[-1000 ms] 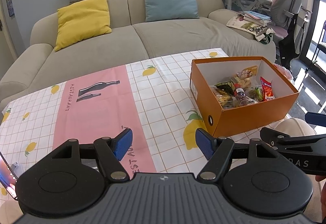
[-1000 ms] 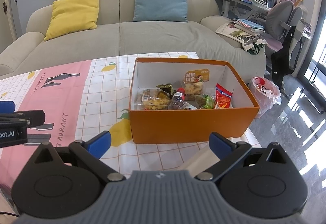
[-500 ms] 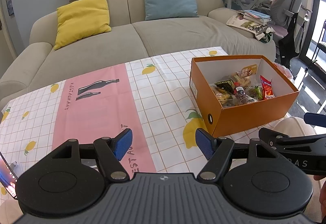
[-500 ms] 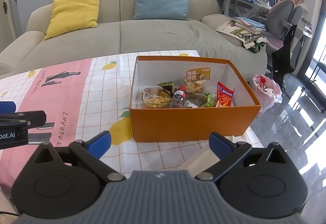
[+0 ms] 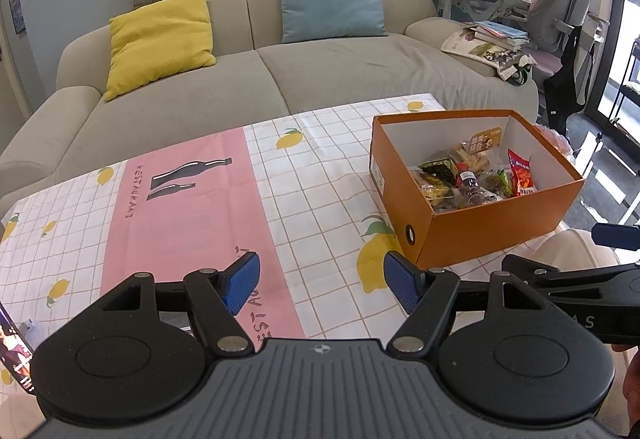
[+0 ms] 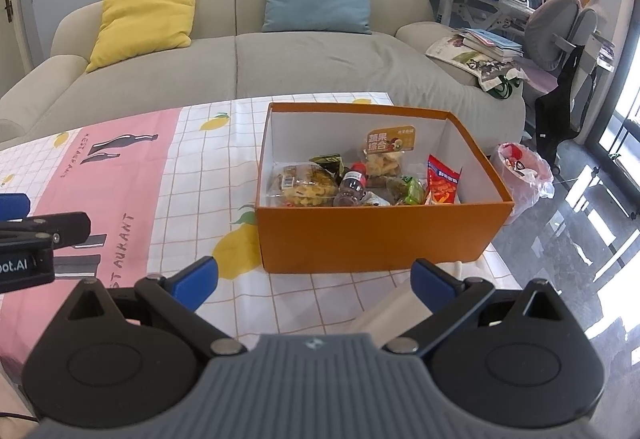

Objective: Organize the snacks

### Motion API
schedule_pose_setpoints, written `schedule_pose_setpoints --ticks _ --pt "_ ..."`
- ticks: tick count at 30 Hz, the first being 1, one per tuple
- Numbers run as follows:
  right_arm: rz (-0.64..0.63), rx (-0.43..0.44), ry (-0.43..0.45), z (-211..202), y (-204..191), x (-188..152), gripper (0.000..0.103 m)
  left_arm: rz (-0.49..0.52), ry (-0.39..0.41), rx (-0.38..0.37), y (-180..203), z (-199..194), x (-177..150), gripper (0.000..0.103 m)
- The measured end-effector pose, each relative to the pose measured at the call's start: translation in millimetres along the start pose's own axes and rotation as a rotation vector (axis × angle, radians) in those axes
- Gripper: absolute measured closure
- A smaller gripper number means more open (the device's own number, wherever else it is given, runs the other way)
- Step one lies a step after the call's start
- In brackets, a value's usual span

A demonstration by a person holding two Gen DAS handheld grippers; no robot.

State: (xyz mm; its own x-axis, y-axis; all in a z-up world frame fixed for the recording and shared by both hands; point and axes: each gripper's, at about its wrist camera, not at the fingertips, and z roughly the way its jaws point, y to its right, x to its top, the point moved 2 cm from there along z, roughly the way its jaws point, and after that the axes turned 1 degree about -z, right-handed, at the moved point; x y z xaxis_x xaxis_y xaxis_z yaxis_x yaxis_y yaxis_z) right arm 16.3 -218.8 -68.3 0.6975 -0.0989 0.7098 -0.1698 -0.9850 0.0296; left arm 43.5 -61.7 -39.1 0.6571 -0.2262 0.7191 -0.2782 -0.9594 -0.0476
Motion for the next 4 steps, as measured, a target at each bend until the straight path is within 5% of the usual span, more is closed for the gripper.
schedule_pose_setpoints --ticks 4 --pt "0.001 0.000 0.000 0.2 -0.7 0.1 0.003 -0.002 0.002 0.001 -0.6 -0.3 0.4 0.020"
